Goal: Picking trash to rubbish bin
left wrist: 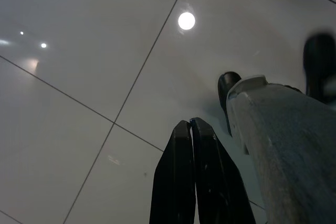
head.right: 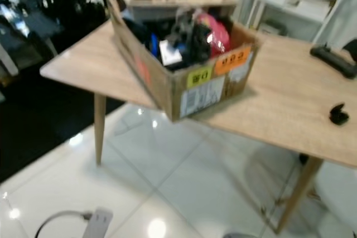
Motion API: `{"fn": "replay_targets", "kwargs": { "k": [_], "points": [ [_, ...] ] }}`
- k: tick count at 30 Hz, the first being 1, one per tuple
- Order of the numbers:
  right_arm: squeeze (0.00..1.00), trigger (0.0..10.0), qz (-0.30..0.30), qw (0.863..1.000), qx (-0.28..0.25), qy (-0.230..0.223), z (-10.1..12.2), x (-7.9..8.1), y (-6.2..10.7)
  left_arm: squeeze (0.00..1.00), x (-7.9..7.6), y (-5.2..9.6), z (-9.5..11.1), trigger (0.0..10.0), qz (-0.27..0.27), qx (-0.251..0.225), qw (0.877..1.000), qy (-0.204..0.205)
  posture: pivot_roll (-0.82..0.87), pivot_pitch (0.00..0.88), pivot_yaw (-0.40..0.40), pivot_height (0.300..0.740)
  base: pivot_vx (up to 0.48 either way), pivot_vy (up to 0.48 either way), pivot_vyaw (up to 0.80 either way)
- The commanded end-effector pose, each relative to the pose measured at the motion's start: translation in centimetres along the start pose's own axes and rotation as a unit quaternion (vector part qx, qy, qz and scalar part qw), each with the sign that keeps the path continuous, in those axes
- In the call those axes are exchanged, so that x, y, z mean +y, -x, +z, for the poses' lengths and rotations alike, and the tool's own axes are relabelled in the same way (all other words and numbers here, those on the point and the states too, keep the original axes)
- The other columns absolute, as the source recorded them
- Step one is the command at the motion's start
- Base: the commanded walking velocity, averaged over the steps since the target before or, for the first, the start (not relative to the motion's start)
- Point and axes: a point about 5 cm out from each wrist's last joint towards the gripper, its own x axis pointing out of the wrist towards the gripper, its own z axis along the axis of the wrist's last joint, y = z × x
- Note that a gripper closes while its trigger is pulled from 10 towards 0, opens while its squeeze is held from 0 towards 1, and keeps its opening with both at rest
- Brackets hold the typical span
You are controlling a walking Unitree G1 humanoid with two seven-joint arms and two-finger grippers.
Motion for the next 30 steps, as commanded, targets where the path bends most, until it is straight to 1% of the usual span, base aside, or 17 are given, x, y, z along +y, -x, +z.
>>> {"fn": "replay_targets", "kwargs": {
  "k": [1,6,9,15,19,21,26,30],
  "points": [
    [0.0,10.0,0.001,1.0,0.006,0.0,-0.3,0.1,0.0,0.0,-1.4,0.7,-4.3,10.0,-0.026,0.084,0.996,-0.01,0.12,0.101,-0.045,0.74,-0.364,0.0,0.0],
    [0.0,10.0,-0.001,1.0,0.005,0.0,-0.2,-0.2,0.0,0.0,-1.3,0.7,-4.2,10.0,-0.026,0.082,0.996,-0.012,0.12,0.101,-0.045,0.74,-0.362,0.0,0.0],
    [0.0,10.0,-0.006,1.0,0.008,0.001,-0.6,-1.1,0.0,0.0,-1.3,0.7,-4.0,10.0,-0.026,0.08,0.996,-0.015,0.12,0.096,-0.044,0.74,-0.361,0.0,0.0],
    [0.0,10.0,-0.009,1.0,0.011,0.001,-1.1,-1.5,0.0,0.0,-1.3,0.6,-4.0,10.0,-0.028,0.08,0.996,-0.015,0.12,0.095,-0.047,0.74,-0.361,0.0,0.0],
    [0.0,10.0,-0.009,1.0,0.012,0.001,-1.2,-1.5,0.1,0.0,-1.4,0.6,-3.9,10.0,-0.029,0.08,0.996,-0.014,0.12,0.095,-0.048,0.74,-0.363,0.0,0.0],
    [0.0,10.0,-0.005,1.0,0.01,0.001,-1.0,-0.8,0.0,0.0,-1.5,0.6,-4.0,10.0,-0.029,0.08,0.996,-0.012,0.12,0.098,-0.049,0.74,-0.362,0.0,0.0],
    [0.0,10.0,-0.002,1.0,0.009,0.001,-0.8,-0.1,0.0,0.0,-1.6,0.7,-4.1,10.0,-0.03,0.08,0.996,-0.008,0.12,0.103,-0.053,0.74,-0.356,0.0,0.0],
    [0.0,10.0,-0.001,1.0,0.009,0.001,-0.8,0.1,0.0,0.0,-1.7,0.7,-4.1,10.0,-0.031,0.08,0.996,-0.006,0.12,0.103,-0.053,0.74,-0.355,0.0,0.0]
  ]
}}
